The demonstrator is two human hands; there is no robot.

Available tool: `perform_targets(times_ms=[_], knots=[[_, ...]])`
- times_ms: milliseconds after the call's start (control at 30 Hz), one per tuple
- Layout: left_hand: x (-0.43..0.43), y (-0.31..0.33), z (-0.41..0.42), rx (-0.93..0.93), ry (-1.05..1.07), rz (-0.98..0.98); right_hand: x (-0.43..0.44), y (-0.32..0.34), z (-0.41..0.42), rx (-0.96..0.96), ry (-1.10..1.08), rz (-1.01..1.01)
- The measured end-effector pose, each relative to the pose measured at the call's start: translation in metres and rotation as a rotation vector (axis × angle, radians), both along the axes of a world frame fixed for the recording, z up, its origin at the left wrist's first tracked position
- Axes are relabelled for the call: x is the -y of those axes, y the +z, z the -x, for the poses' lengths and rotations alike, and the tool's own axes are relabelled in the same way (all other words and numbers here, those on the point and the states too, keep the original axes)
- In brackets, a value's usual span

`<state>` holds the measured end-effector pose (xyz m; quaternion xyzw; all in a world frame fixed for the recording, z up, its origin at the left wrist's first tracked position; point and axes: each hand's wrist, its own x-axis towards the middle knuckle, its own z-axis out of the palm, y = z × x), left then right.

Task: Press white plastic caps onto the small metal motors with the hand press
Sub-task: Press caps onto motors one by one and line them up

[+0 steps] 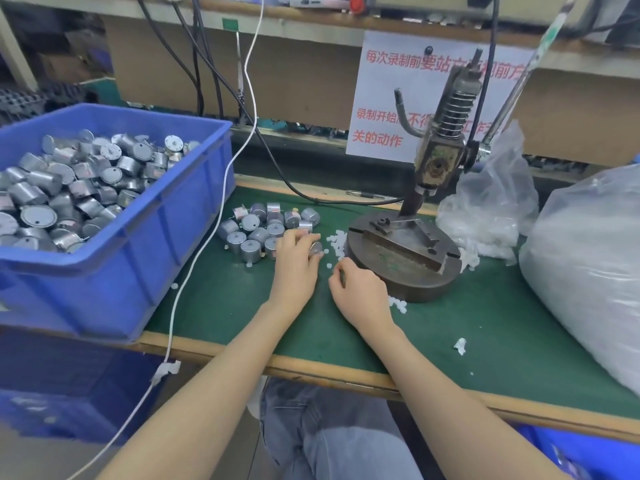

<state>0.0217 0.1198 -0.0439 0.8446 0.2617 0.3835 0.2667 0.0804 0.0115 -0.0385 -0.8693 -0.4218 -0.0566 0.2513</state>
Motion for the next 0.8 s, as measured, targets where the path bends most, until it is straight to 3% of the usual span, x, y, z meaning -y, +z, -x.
perform_targets(times_ms=[133, 267, 433, 600, 733, 800], knots=[[0.023, 0.003, -0.003, 0.270, -0.033, 0.621, -0.001, 0.000, -0.001, -0.049, 0.011, -0.037], [0.040, 0.007, -0.004, 0.396, -0.040, 0.823, 0.001, 0.000, -0.001, -0.087, 0.054, -0.094], [0.041, 0.010, 0.000, 0.402, -0.105, 0.834, 0.004, -0.003, 0.000, -0.089, 0.103, -0.135], [0.044, 0.008, 0.001, 0.364, -0.161, 0.782, 0.005, -0.005, 0.000, -0.148, 0.034, -0.304], [0.026, -0.003, -0.004, -0.040, -0.001, 0.287, 0.007, -0.005, -0.003, -0.190, -0.016, -0.474], [0.020, -0.006, -0.006, -0.198, -0.002, 0.147, 0.007, -0.004, -0.005, -0.205, -0.045, -0.550]])
